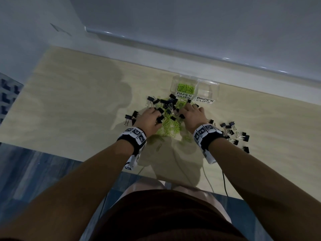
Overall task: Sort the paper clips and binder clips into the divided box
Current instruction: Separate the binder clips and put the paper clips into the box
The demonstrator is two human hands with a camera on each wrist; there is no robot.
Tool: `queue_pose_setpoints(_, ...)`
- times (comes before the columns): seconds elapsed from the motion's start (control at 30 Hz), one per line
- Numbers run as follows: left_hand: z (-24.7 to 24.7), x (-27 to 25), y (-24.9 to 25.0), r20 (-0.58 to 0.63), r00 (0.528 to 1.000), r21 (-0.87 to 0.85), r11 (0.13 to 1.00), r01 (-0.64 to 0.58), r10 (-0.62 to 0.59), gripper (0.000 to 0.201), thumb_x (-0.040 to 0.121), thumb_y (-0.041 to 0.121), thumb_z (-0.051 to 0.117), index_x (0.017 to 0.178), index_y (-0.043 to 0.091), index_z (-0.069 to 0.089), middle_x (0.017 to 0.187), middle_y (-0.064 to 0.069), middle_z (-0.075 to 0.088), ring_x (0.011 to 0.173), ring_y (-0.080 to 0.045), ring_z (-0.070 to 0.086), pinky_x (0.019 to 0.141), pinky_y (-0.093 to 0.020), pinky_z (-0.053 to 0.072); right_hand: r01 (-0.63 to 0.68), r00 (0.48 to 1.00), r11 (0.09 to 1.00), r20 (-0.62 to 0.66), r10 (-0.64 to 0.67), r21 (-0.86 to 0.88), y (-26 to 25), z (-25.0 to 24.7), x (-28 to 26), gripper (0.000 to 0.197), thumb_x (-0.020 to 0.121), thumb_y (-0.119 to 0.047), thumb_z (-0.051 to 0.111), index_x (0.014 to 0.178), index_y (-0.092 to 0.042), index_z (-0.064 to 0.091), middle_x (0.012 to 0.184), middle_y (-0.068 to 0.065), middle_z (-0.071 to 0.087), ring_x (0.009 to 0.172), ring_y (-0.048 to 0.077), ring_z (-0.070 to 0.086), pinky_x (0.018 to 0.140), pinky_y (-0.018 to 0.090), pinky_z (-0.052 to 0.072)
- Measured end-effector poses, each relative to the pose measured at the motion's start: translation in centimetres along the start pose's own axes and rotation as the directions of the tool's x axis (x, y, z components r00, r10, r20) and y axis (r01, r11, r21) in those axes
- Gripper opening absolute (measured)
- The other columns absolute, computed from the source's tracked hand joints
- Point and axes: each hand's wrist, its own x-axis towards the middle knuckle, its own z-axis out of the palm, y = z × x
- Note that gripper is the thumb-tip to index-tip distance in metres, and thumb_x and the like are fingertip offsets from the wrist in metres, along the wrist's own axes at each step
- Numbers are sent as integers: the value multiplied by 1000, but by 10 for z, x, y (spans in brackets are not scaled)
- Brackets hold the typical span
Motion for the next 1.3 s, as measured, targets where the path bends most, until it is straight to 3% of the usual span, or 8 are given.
queue_pose_setpoints(0.13,5,4,8,-30,997,26,997,67,-66,29,86,27,59,108,9,56,109,-9,53,100,-25,52,78,-34,43,60,998,997,-29,-59,48,11,-1,-4,31,81,-11,60,111,-16,53,117,6,56,106,28,51,90,42,35)
queue_pose_setpoints(0.23,5,1,6,-55,997,-21,999,47,-48,22,84,29,59,98,12,54,99,-5,55,93,-23,53,75,-34,46,71,995,991,-72,-63,113,20,1,-14,9,82,-10,56,91,-15,56,94,5,63,90,27,57,83,36,33)
queue_pose_setpoints(0.4,-14,-14,-4,-173,981,-231,972,50,-92,11,87,25,56,92,15,56,90,0,60,81,-16,57,73,-29,50,23,975,968,-219,33,250,45,6,-37,13,78,-3,56,71,-13,51,66,-2,51,62,24,50,73,32,36)
queue_pose_setpoints(0.6,-29,-26,-54,-239,959,-62,988,141,-152,15,85,16,53,98,10,57,101,-9,57,98,-24,49,81,-40,49,-54,973,956,-198,115,288,63,8,-48,14,71,-2,59,80,-12,57,84,4,59,78,30,56,74,35,37)
queue_pose_setpoints(0.8,-21,5,-26,-121,993,25,1000,9,-6,30,89,21,52,117,11,55,121,-9,50,111,-24,44,91,-36,45,59,998,982,28,-65,178,22,2,-27,52,78,0,55,126,-20,53,129,1,52,110,27,49,92,43,45)
queue_pose_setpoints(0.93,-12,24,-10,-92,987,-63,990,123,-129,23,88,18,58,110,11,59,119,-10,55,107,-27,54,90,-39,47,52,996,983,60,-63,175,19,8,-16,39,76,7,52,110,-11,60,117,7,56,101,33,55,81,42,51)
queue_pose_setpoints(1.13,-18,11,-21,-243,946,-290,947,138,-213,13,86,4,55,94,11,63,96,-6,62,84,-18,59,79,-28,51,-75,980,926,-145,137,370,49,8,-35,18,81,-4,55,98,-4,60,101,11,56,79,30,58,68,37,53)
queue_pose_setpoints(1.3,-37,-10,-54,-293,919,-307,936,173,-266,18,86,2,54,100,9,63,97,-8,63,83,-20,61,78,-33,55,-210,956,945,-150,252,250,58,5,-44,29,77,-15,57,105,-8,60,108,14,57,98,34,53,84,46,48)
